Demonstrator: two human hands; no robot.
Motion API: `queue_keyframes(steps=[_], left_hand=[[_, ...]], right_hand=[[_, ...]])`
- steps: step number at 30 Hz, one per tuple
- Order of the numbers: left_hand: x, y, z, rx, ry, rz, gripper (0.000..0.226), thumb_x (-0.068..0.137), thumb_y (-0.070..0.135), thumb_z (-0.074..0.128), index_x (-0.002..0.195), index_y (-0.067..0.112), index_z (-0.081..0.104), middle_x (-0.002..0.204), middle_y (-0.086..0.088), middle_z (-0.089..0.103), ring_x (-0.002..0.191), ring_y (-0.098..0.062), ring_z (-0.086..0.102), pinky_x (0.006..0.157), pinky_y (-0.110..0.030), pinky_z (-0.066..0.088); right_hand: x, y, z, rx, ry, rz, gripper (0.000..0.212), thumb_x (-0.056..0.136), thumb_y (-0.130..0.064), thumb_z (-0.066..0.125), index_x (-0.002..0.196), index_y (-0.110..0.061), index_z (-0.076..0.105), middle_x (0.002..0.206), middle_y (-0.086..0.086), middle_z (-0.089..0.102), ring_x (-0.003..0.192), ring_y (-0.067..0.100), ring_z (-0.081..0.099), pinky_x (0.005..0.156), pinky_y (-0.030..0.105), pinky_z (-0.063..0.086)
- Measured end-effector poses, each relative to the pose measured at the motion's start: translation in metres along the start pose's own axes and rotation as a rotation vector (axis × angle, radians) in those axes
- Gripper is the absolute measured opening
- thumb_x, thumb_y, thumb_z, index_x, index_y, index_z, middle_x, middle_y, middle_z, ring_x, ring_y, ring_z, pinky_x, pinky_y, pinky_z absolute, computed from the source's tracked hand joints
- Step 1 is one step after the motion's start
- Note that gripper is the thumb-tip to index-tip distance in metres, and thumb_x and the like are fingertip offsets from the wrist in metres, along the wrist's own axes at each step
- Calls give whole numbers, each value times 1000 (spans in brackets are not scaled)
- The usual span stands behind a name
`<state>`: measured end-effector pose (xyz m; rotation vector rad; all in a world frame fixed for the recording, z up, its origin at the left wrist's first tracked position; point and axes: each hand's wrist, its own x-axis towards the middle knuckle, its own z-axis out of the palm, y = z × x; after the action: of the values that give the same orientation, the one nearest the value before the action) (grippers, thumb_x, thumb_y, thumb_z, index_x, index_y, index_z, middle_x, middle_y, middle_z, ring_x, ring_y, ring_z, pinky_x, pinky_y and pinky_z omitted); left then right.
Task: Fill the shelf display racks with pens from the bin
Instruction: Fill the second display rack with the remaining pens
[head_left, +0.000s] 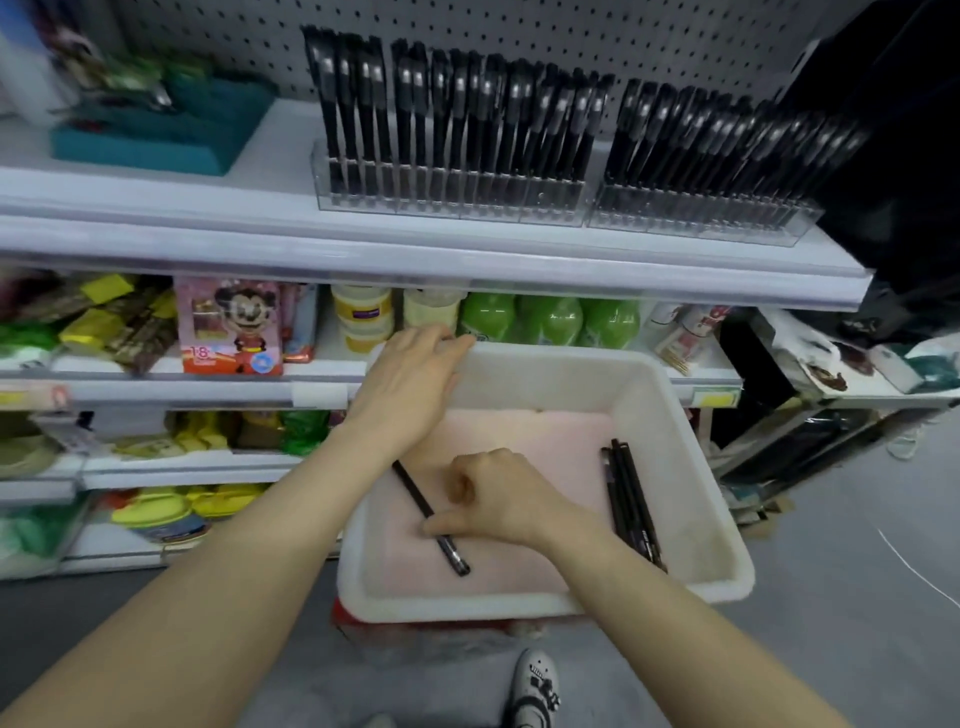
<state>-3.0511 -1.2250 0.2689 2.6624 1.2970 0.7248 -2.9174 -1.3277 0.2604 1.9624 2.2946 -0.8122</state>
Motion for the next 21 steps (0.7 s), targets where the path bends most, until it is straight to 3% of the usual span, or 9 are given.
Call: queue_keyframes(steps=[3, 8, 13, 17, 21], left_hand=[[-2, 2, 1, 9, 19, 30, 49, 86, 9, 64, 135, 12, 56, 119, -17, 58, 106, -38, 54, 90, -43, 43], [-3, 0, 1, 25, 30, 34, 49, 87, 10, 64, 136, 12, 55, 121, -17, 58, 106, -38, 53, 90, -43, 42], [-3, 4, -1, 31, 20, 26, 52, 87, 8, 64, 138, 13, 53, 124, -17, 56, 109, -39, 52, 93, -43, 42], [-2, 4, -2, 24, -15, -6, 53, 91, 12, 60, 142, 19, 48, 132, -12, 53, 118, -36, 48, 100, -41, 38], [8, 5, -7, -19, -49, -50, 44, 95, 22, 57, 139, 22, 53, 131, -6, 54, 117, -32, 49, 96, -38, 40]], right_hand=[[5, -2, 4, -105, -21, -4, 44, 69, -59, 75, 81, -21, 55, 91, 2, 66, 81, 23, 56, 67, 31, 41], [10, 8, 5, -113, 86, 57, 11, 78, -29, 62, 85, -21, 58, 99, 10, 68, 94, 33, 61, 73, 33, 46], [5, 24, -5, 30, 198, 186, 9, 80, -24, 60, 89, -21, 62, 95, 4, 68, 92, 30, 61, 75, 32, 48], [2, 33, -20, 232, 322, 290, 17, 90, -19, 54, 99, -18, 69, 98, 3, 70, 95, 25, 60, 72, 27, 41], [-6, 48, -45, 342, 408, 307, 15, 93, -20, 52, 88, -21, 65, 84, -3, 65, 86, 22, 60, 70, 26, 40]])
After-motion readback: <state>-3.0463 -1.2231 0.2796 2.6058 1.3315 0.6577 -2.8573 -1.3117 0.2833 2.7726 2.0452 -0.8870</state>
